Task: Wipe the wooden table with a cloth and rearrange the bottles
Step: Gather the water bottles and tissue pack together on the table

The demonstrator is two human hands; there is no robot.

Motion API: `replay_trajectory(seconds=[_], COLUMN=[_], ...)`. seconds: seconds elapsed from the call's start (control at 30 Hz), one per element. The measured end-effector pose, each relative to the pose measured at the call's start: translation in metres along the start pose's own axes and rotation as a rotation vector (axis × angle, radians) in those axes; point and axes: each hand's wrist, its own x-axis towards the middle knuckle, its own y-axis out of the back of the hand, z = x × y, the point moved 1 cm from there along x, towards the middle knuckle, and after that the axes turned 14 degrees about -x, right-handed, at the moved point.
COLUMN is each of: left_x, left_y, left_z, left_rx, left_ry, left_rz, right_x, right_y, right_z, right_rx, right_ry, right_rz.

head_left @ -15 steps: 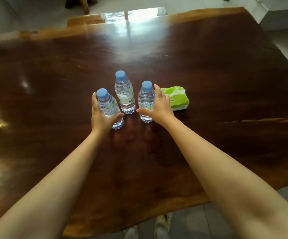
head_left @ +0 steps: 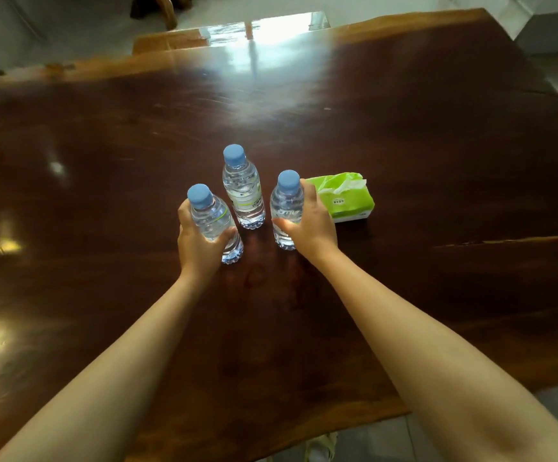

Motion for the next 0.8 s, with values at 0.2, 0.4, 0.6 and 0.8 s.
replay_trajectory(seconds=[0.2,0.4,0.6,0.8], left_x=[-0.033,-0.046,-0.06,-0.058], left_y=[-0.02,-0.111,-0.232,-0.318], left_z=[0.038,0.089,0.11,0.105], left_rx=[-0.014,-0.165,-0.251,-0.184], left_ry=[-0.092,-0.169,-0.182,-0.142], left_rz=[-0.131,-0.374,-0.54,-0.621], right_x=[-0.035,-0.036,-0.012,0.015], right_y=[0.038,0.11,0.158,0.186], right_z=[0.027,0.078,0.154,0.228], right_rx=[0.041,0.038,0.006,0.024], right_ry=[-0.002,-0.083,-0.228,-0.338], right_rz=[-0.006,0.104,0.206,0.226])
